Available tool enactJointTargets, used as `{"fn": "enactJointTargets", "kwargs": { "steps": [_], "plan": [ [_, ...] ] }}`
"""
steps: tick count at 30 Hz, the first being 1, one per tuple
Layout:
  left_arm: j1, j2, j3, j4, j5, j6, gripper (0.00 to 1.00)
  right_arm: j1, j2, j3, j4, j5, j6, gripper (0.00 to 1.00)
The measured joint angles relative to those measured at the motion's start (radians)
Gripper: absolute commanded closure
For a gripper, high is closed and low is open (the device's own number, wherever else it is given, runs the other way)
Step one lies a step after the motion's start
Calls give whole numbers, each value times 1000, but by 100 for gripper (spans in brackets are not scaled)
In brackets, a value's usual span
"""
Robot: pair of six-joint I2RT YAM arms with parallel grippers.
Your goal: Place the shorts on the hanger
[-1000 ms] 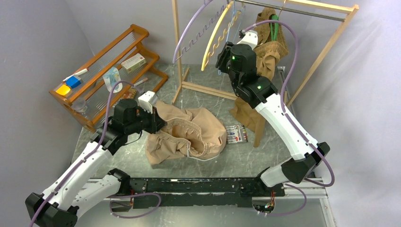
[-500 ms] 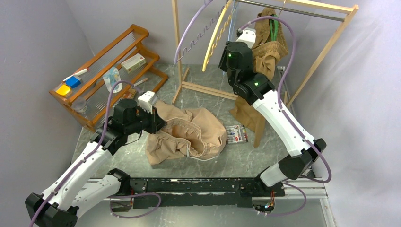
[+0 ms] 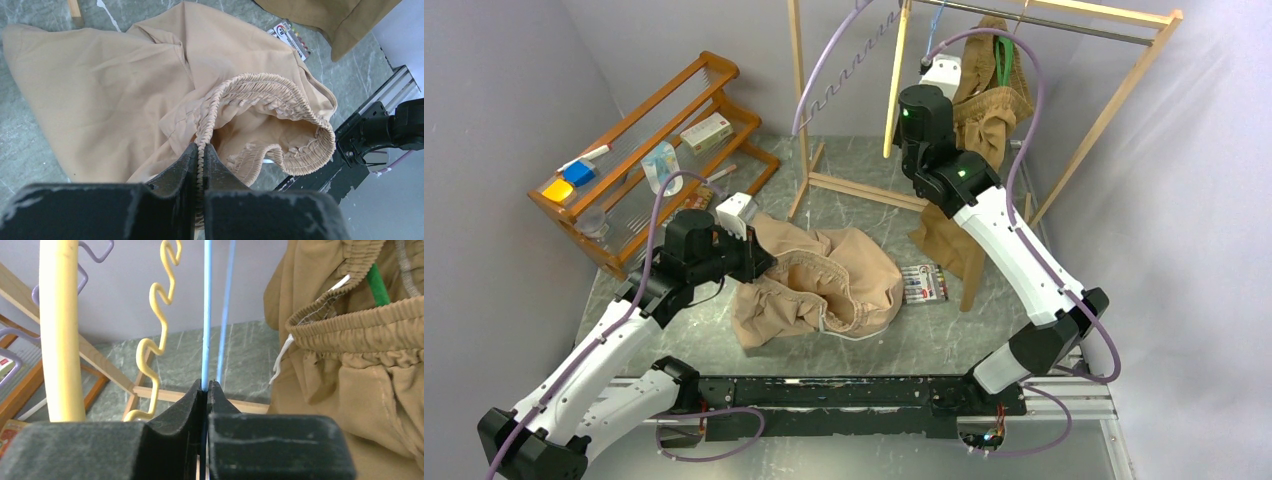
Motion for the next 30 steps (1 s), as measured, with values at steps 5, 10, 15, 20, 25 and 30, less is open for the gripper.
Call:
{"fn": "enactJointTargets", "kwargs": {
  "steps": [5,10,15,20,25,30],
  "plan": [
    [0,0,-3,4,0,0,93,-1,-15,-29,65,10,-48,100],
    [0,0,-3,4,0,0,93,-2,-68,-154,238,6,-132,100],
    [0,-6,-7,5,0,0,93,-3,-117,-265,397,3,-214,100],
    [0,-6,-7,5,0,0,93,-4,-145,-282,470,0,-267,100],
    [0,-6,-8,5,-1,0,93,-4,-201,-323,488,-21,-270,100],
    [1,-9,-10,5,-20,0,93,-4,-250,-362,436,-49,-221,100]
  ]
}}
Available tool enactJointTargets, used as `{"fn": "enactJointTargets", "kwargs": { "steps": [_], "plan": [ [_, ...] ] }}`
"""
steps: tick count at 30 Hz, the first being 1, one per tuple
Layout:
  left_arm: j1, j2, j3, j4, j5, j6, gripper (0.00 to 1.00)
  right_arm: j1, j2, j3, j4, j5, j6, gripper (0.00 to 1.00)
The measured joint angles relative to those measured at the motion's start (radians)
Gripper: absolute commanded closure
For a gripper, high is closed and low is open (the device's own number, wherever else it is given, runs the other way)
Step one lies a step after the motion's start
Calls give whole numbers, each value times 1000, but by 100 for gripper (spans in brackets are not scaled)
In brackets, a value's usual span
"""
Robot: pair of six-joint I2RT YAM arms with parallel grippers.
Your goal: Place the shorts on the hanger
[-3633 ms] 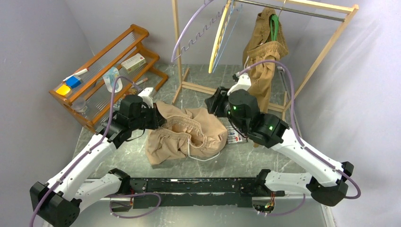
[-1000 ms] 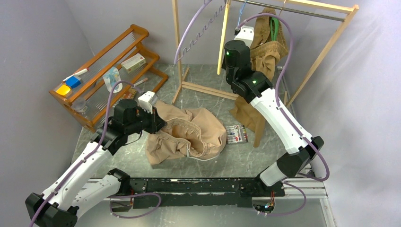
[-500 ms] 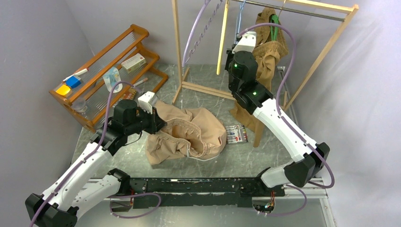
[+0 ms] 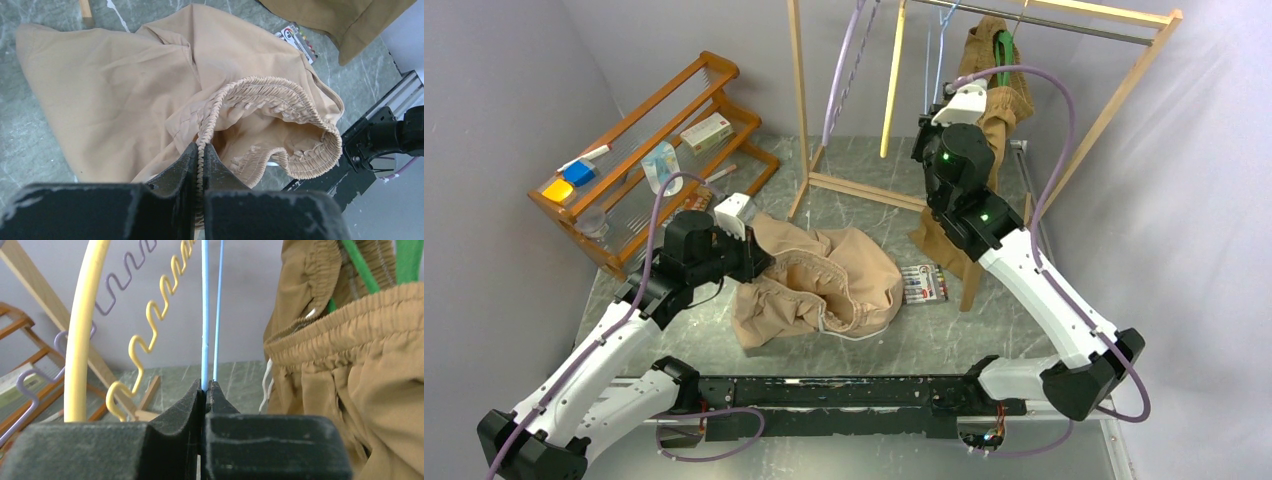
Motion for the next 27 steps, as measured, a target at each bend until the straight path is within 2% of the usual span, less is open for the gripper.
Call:
{"fn": "enactJointTargets", "kwargs": {
  "steps": [8,17,22,27],
  "plan": [
    [2,0,0,0,-58,4,93,0,-92,-56,-212,-83,137,100],
    [10,11,0,-1,-110,2,93,0,-243,-143,-549,-218,304,100],
    [12,50,0,-2,-117,-17,93,0,-347,-198,-690,-295,334,100],
    [19,119,16,-12,-101,-43,93,0,-458,-235,-747,-381,336,100]
  ]
}}
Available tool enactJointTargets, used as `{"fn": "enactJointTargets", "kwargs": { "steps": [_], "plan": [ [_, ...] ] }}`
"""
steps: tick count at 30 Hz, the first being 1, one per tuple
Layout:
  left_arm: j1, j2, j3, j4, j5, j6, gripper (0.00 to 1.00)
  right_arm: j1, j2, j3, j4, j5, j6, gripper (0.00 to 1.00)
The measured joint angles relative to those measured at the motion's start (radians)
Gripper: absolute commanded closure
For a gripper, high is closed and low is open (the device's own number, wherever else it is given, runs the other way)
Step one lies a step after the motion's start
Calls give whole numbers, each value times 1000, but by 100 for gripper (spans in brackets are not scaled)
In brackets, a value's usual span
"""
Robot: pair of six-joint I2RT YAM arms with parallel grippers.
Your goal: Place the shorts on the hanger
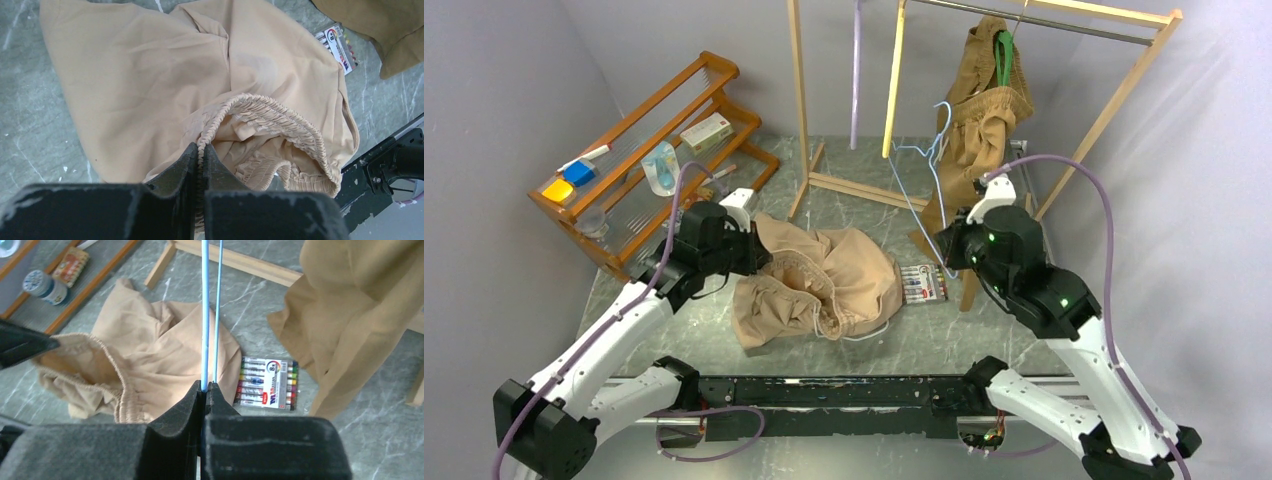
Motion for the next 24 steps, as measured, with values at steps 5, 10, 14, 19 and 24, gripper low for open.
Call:
{"fn": "enactJointTargets", "kwargs": {
  "steps": [5,10,14,19,24],
  "plan": [
    [3,21,25,-9,11,-7,93,0,-69,-46,-30,-105,6,100],
    [24,47,59,-13,25,-7,93,0,-91,-128,-32,-287,11,100],
    [44,83,90,-26,47,-7,93,0,-106,-167,-32,-443,-1,100],
    [59,87,115,-54,55,-3,93,0,-159,-166,-24,-539,-31,100],
    [72,92,146,-70,55,8,93,0,-194,-154,-29,-638,-75,100]
  ]
}}
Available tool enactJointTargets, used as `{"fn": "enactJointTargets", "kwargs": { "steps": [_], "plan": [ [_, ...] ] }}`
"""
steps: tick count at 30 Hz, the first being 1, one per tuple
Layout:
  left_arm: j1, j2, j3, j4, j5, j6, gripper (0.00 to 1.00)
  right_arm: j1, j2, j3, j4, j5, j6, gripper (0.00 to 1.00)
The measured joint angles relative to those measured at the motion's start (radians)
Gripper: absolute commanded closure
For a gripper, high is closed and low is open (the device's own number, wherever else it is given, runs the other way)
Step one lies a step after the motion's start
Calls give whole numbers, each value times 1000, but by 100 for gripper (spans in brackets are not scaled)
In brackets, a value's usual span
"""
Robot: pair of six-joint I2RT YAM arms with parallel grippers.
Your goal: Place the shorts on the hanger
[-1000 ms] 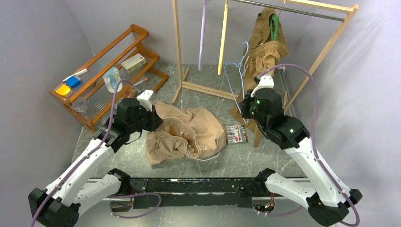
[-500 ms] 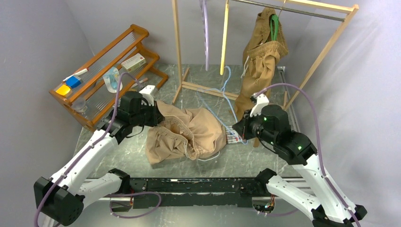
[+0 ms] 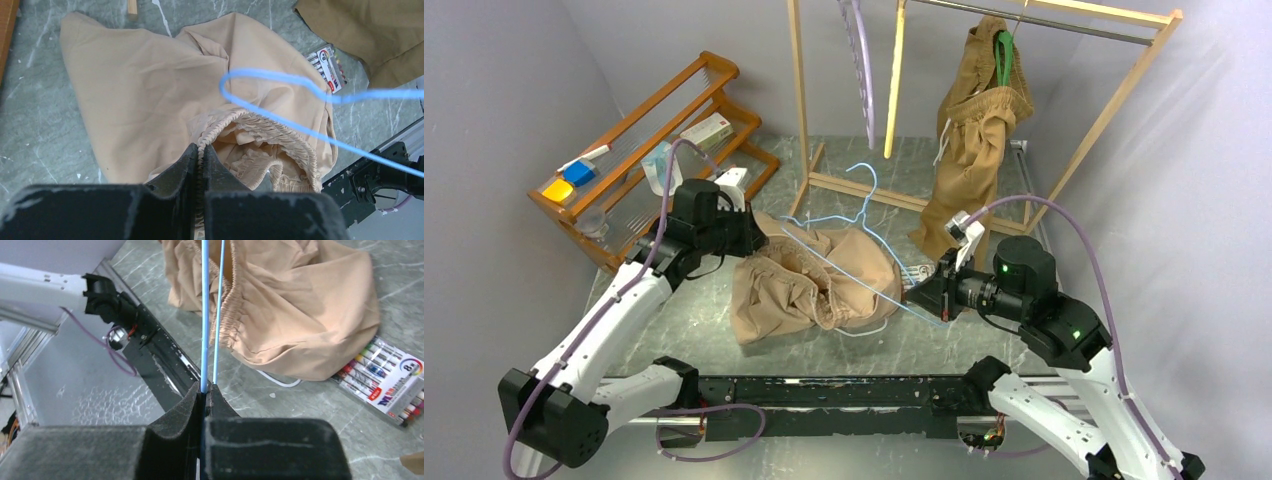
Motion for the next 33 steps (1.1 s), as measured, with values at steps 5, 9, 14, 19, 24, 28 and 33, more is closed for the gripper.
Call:
{"fn": "enactJointTargets", "kwargs": {
  "steps": [5,9,14,19,24,28,33],
  "plan": [
    [3,33,34,-11,4,1,93,0,-3,5,-3,-76,-34,100],
    [4,34,35,-13,24,0,93,0,-17,5,-19,-115,-53,100],
    [6,32,36,-13,29,0,93,0,-33,5,-50,-133,-73,100],
    [6,32,37,-25,29,0,93,0,-26,15,-71,-138,-89,100],
    [8,24,40,-32,40,7,93,0,-19,9,-75,-153,-111,100],
    [8,-4,69,-53,79,16,93,0,-10,-16,-71,-178,-134,100],
    [8,-45,117,-54,134,28,93,0,1,-63,-33,-195,-158,100]
  ]
}}
